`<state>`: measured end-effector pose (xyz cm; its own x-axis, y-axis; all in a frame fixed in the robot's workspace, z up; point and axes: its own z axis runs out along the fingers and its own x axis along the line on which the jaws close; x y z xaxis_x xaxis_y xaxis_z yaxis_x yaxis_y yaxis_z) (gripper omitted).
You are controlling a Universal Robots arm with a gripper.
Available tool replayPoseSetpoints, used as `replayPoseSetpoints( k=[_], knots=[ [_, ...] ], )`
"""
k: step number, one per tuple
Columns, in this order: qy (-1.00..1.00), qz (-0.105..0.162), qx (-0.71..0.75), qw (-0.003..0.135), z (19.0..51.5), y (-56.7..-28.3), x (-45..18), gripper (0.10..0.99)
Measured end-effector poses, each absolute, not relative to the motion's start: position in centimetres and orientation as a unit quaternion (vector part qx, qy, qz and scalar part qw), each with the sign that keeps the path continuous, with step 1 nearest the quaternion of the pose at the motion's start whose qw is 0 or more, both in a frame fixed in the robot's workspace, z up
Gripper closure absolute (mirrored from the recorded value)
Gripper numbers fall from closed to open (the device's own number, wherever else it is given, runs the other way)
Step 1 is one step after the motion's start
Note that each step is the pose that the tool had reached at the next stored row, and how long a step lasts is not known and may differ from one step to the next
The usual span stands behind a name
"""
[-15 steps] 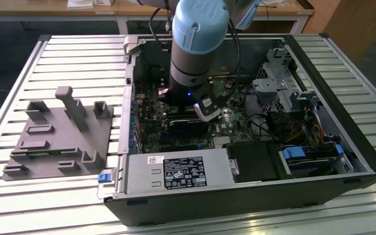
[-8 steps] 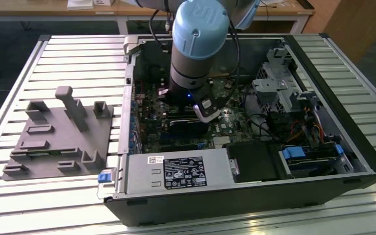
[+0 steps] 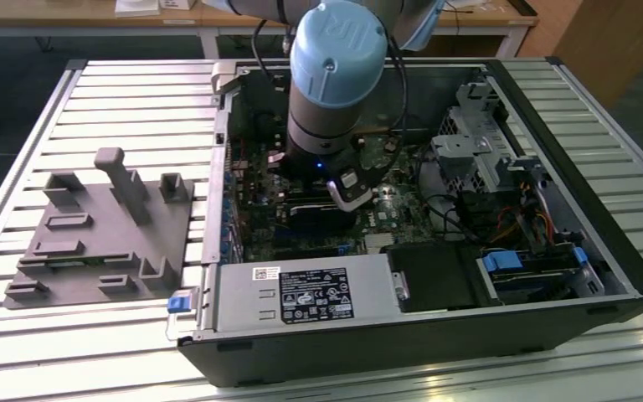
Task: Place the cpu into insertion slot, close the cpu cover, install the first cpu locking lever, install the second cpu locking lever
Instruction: 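Install the second cpu locking lever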
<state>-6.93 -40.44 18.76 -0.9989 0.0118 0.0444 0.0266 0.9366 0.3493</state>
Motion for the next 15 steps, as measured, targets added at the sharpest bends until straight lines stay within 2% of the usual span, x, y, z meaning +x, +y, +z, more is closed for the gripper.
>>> replayPoseSetpoints(
  k=[4,15],
  knots=[
    [-0.984,-0.178,-0.01,0.021,18.9,-40.5,-6.9,0.98],
    [-0.984,-0.178,-0.01,0.021,21.7,-40.4,-6.9,0.98]
  ],
)
